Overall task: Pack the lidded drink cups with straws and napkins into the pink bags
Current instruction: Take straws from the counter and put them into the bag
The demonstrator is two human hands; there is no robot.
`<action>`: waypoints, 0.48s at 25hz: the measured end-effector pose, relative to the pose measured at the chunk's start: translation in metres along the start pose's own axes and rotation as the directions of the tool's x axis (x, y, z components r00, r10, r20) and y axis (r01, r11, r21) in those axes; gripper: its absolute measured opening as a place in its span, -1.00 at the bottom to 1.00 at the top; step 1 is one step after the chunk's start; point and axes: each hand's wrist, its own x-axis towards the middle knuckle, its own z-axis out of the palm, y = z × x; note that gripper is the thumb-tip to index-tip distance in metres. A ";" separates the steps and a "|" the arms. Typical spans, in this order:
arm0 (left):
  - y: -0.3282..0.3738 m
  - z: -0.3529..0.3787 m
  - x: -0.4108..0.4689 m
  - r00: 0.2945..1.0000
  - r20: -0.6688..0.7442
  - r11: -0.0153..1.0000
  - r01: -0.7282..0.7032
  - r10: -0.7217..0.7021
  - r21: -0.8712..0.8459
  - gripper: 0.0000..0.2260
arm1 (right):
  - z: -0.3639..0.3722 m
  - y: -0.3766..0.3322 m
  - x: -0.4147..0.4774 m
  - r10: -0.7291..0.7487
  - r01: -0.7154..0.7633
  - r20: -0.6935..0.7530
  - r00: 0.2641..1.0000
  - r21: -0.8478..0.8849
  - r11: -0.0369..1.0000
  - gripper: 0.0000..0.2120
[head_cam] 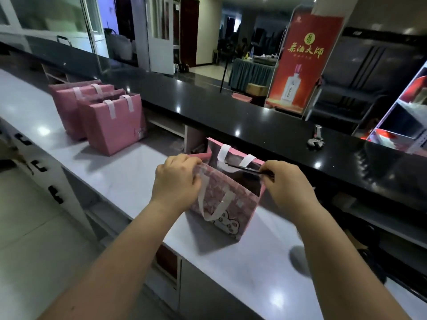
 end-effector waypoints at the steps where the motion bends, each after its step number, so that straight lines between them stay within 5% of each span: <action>1: -0.003 0.008 0.013 1.000 0.015 1.000 -0.012 0.012 -0.006 -0.72 | 0.004 0.004 0.011 0.032 -0.032 -0.005 0.999 0.053 0.998 -0.87; 7: -0.020 0.069 0.097 0.912 0.393 0.991 -0.075 0.114 -0.115 -0.74 | 0.048 0.020 0.078 0.176 -0.186 0.061 0.983 0.379 0.906 -0.90; 12: -0.040 0.115 0.144 0.826 0.527 0.945 -0.022 0.201 -0.327 -0.62 | 0.081 0.019 0.121 0.206 -0.251 0.149 0.967 0.681 0.688 -0.86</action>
